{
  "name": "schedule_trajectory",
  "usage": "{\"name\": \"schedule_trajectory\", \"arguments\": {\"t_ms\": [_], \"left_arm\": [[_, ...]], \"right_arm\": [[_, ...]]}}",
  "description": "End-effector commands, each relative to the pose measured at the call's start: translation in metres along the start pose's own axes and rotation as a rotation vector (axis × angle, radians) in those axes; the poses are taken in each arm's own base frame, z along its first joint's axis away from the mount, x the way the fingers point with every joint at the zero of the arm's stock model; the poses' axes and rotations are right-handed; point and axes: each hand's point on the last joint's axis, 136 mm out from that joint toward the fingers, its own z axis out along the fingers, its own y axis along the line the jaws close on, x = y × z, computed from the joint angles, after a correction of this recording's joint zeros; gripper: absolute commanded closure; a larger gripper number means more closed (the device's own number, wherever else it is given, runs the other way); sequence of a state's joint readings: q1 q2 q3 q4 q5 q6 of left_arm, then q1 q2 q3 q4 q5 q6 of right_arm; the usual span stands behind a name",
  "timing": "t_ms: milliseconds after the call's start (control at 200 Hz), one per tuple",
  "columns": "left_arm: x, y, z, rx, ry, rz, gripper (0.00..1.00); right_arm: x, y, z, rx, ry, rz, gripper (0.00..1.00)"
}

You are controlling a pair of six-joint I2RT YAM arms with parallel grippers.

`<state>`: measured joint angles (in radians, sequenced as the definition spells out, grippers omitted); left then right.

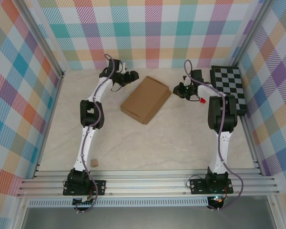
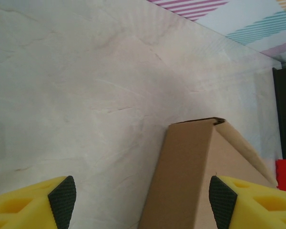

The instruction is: Fold the paper box

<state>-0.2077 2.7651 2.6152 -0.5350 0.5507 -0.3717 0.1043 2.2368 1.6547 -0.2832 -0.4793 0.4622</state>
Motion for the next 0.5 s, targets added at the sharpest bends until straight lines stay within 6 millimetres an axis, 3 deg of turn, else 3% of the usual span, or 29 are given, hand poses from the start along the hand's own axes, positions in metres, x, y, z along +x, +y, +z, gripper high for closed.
{"name": "schedule_trajectory", "arguments": {"t_ms": [0,320,495], "left_arm": [[0.01,-0.029,0.014,0.07,0.013,0.038,0.23],[0.047,-0.038,0.041,0.05,0.089,0.068,0.23],[0.079,-0.063,0.056,0.079,0.159,0.114,0.25]], "right_arm": [[0.001,0.001,0.008,-0.047,0.036,0.001,0.88],[0.0,0.0,0.03,-0.12,0.072,-0.013,0.87],[0.003,0.013,0.046,-0.204,0.116,-0.055,0.87]]}}
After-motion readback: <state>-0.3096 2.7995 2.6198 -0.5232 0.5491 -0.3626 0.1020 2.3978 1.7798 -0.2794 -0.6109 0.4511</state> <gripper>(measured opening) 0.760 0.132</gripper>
